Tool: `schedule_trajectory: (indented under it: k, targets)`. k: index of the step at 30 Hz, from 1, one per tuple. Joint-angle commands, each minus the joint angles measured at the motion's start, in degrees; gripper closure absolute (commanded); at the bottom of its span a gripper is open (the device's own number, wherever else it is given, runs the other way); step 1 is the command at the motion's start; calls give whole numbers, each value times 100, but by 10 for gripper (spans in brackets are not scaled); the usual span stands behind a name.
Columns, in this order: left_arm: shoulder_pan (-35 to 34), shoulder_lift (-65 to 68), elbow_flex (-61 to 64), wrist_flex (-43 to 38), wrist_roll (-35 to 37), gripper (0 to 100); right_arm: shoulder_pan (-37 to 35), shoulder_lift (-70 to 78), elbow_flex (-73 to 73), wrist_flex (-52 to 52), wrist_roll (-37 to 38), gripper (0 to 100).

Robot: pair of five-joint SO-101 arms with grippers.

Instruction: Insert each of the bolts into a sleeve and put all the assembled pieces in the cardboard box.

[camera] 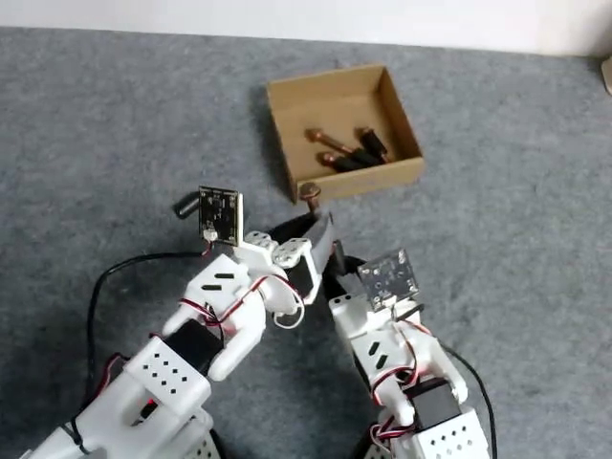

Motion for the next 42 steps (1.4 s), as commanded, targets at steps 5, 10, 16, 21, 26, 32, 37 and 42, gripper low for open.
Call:
schedule_trajectory:
  k: [5, 10, 16, 21, 26, 32, 37, 42]
  targets:
    - [-198, -119, -497, -167, -35, 994, -110, -40, -251, -198, 44, 994]
    - [-330, -110, -523, -167, -26, 994, -110, -40, -277, -198, 44, 994]
    - [-251, -101, -497, -176, -26, 994, -110, -40, -286, -198, 44, 994]
    - [-171, 66, -435, -176, -9, 994, -110, -40, -286, -198, 44, 994]
    - [-145, 673, -664, -167, -9, 994, -92, -40, -286, -198, 62, 994]
    - [-127, 822, -699, -167, 0, 994, -84, -31, -277, -198, 70, 994]
    - [-136, 822, -760, -167, 0, 994, -259, -31, -251, -215, 70, 994]
    - [-136, 822, -840, -158, 0, 994, -312, -31, -251, -207, 70, 994]
